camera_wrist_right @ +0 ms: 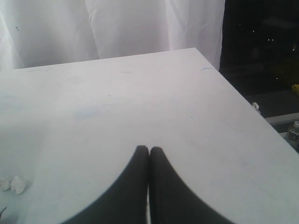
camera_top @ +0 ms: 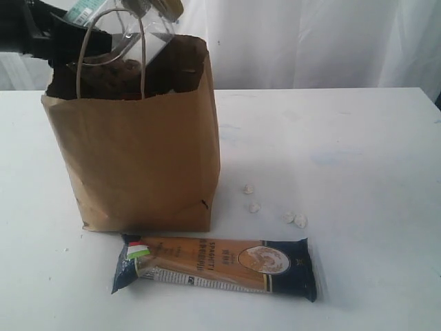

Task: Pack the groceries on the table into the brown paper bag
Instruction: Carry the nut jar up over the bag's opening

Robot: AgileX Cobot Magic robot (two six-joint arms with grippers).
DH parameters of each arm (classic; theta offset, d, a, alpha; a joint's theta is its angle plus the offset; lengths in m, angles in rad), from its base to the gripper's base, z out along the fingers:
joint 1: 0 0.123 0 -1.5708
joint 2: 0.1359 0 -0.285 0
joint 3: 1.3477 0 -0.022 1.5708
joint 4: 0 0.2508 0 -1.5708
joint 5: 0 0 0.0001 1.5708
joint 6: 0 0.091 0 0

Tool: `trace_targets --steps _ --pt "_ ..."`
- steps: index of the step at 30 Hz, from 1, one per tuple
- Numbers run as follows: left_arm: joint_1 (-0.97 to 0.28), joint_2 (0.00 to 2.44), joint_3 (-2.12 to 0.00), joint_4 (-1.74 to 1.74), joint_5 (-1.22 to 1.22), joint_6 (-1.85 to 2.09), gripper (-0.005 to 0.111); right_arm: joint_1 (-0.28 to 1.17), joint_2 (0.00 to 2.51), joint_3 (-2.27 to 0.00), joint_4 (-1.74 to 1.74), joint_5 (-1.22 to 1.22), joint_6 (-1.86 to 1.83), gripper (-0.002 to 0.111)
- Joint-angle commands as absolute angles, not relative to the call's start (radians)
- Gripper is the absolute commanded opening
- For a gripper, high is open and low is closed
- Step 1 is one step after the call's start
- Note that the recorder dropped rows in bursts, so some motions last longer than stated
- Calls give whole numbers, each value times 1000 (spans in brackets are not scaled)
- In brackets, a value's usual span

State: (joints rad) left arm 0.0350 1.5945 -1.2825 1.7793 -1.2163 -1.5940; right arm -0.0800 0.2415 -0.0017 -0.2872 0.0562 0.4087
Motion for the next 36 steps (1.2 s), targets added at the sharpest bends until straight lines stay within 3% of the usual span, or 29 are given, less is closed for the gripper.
trace_targets --steps 1,16,18,23,25,27,36 --pt "36 1546 -1254 1744 -1221 -1569 0 -80 236 0 -285 55 416 0" --pt "36 1524 -1231 1744 -1221 -1516 1 -80 236 0 -285 55 416 0" --pt "36 1524 -1231 1744 -1221 -1516 8 -80 236 0 -285 55 416 0" --pt "36 1524 -1231 1744 -1221 -1539 43 -80 236 0 -285 55 416 0" --pt "36 1524 -1231 1744 -1221 -1560 51 -80 236 0 -285 55 416 0" --pt "36 1524 -1231 1744 -1221 -1571 56 -80 236 0 -285 55 416 0" --pt "36 1524 -1231 1744 -1221 -1572 55 -80 236 0 -285 55 416 0"
